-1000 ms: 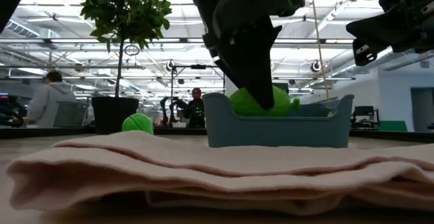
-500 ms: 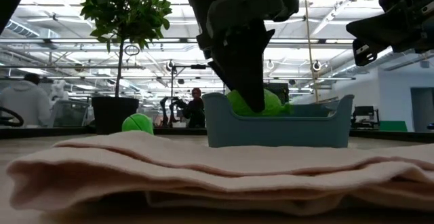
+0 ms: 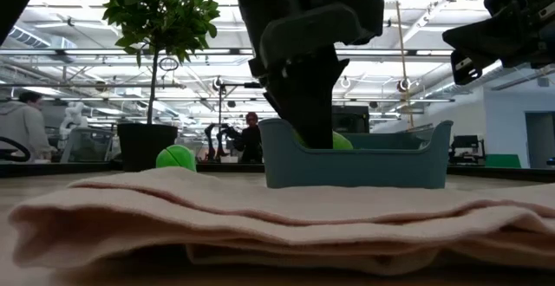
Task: Pick and placing Produce into tupperware
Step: Put the green melon into the blue bin
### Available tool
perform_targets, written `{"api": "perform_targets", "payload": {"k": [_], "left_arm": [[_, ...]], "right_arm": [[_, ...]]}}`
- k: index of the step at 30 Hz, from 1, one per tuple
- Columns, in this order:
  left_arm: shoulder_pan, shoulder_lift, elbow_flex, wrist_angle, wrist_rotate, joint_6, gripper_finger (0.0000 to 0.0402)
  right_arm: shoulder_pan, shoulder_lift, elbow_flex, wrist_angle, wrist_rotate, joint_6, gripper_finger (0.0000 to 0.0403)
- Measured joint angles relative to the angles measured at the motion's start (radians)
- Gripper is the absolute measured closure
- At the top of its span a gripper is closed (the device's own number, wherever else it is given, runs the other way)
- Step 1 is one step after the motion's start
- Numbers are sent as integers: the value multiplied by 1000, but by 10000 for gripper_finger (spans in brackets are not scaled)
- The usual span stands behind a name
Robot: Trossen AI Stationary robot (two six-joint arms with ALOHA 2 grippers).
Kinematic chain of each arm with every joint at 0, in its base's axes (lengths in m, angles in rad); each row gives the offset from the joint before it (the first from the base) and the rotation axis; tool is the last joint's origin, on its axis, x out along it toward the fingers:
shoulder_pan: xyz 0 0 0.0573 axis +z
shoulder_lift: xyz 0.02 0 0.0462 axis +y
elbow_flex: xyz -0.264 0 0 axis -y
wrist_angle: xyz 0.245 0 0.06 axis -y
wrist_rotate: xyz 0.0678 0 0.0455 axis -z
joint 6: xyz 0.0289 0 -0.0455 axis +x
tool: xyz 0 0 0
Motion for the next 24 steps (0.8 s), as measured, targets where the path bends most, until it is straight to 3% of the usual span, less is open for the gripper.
{"api": "perform_targets", "payload": {"k": [24], "left_arm": [[35,0,0,0,100,16,172]], "right_arm": [[0,0,0,1,0,0,403]]}}
